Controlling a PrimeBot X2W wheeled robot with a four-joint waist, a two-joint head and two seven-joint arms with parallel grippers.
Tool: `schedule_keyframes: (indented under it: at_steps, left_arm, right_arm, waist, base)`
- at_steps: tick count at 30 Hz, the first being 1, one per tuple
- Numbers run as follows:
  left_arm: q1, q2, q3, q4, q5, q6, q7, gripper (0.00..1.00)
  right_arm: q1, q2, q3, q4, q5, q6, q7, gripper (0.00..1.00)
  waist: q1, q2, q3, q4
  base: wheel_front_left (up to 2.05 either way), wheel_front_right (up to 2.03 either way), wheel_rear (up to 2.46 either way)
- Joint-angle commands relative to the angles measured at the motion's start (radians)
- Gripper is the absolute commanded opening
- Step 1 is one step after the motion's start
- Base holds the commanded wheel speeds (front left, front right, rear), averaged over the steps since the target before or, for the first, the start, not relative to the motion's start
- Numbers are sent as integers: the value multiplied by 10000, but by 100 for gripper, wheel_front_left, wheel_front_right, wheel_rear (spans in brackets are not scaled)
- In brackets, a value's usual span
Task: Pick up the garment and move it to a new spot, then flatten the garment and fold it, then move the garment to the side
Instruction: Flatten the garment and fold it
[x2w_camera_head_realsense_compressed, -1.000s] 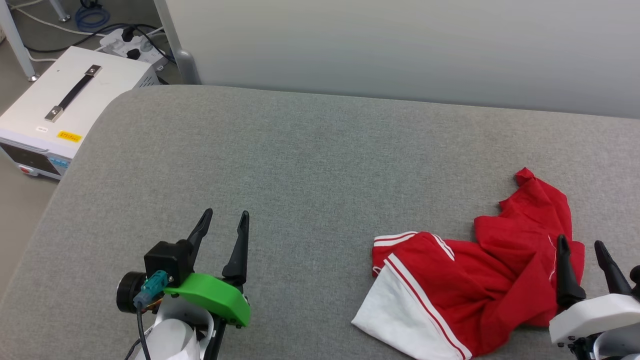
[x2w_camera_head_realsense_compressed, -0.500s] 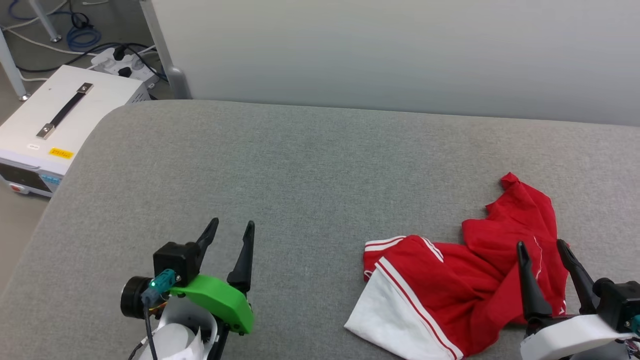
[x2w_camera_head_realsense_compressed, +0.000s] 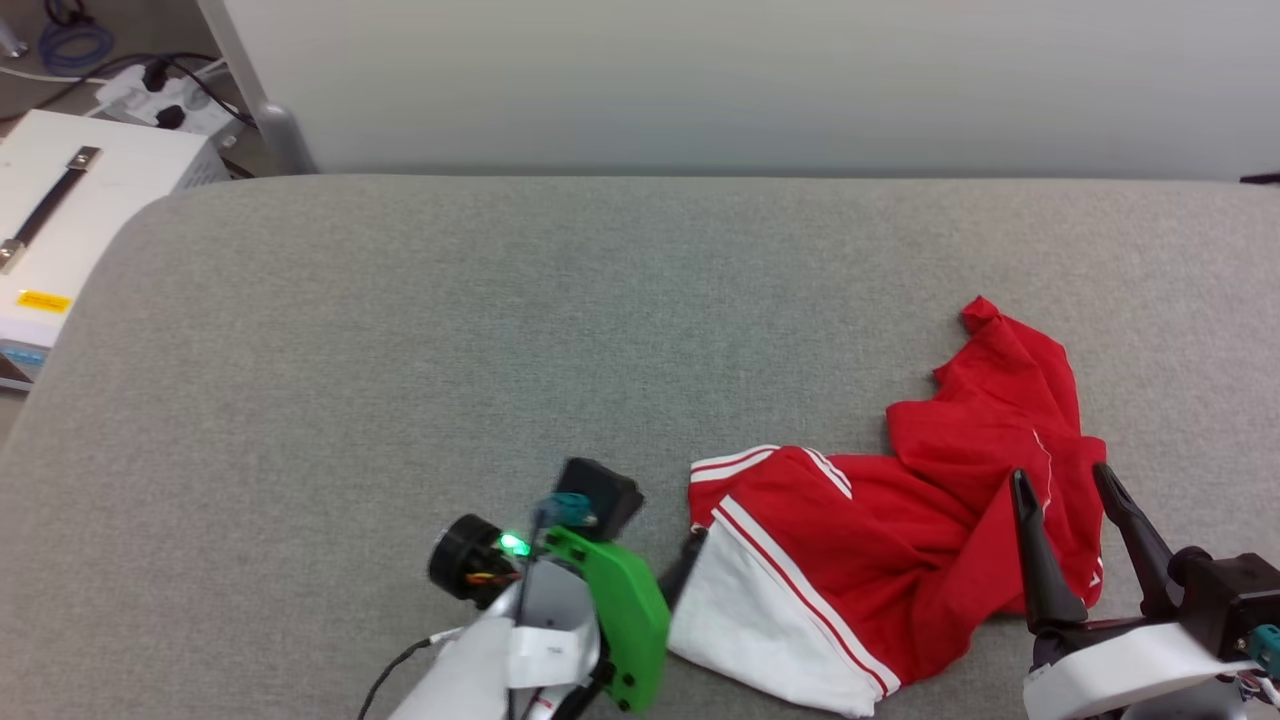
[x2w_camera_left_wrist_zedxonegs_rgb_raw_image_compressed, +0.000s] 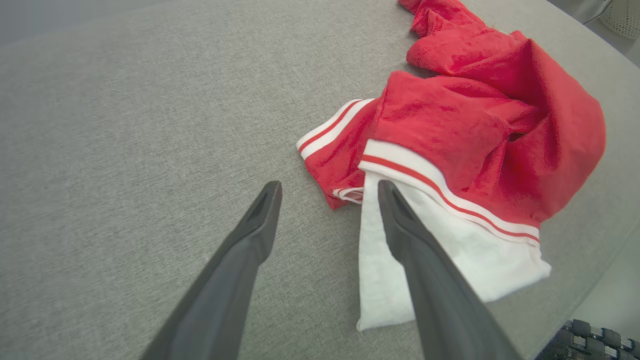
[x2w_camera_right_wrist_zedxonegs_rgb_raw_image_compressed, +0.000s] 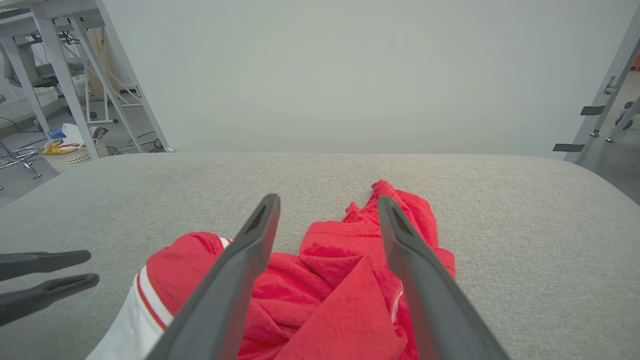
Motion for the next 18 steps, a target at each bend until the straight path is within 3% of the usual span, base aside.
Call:
schedule_keyframes:
  at_steps: [1,12,17,18]
  left_arm:
    - [-217,-23,-268,91,-56,-74,287,100]
    - [-859,1021,-2566,869,-160,-185,2787,100]
    - [-986,1146,-3626,1349,-523,-187,3302,100]
    - [-1009,1166,-3782,1379,-612,-188,3287,41]
  right_arm:
    - [-213,5,33,-53,-35,-7,-17,100]
    - [-558,44,80,82,186,-7,-137,100]
    - [-723,65,167,224,401,-7,-211,100]
    - [-743,68,169,253,420,-7,-218,100]
  waist:
    - [0,0,317,-272]
    - [0,0,879,-576]
    - [0,0,993,-647]
    - [0,0,998,-652]
  base:
    - [0,0,0]
    - [0,0,0]
    - [0,0,0]
    - [0,0,0]
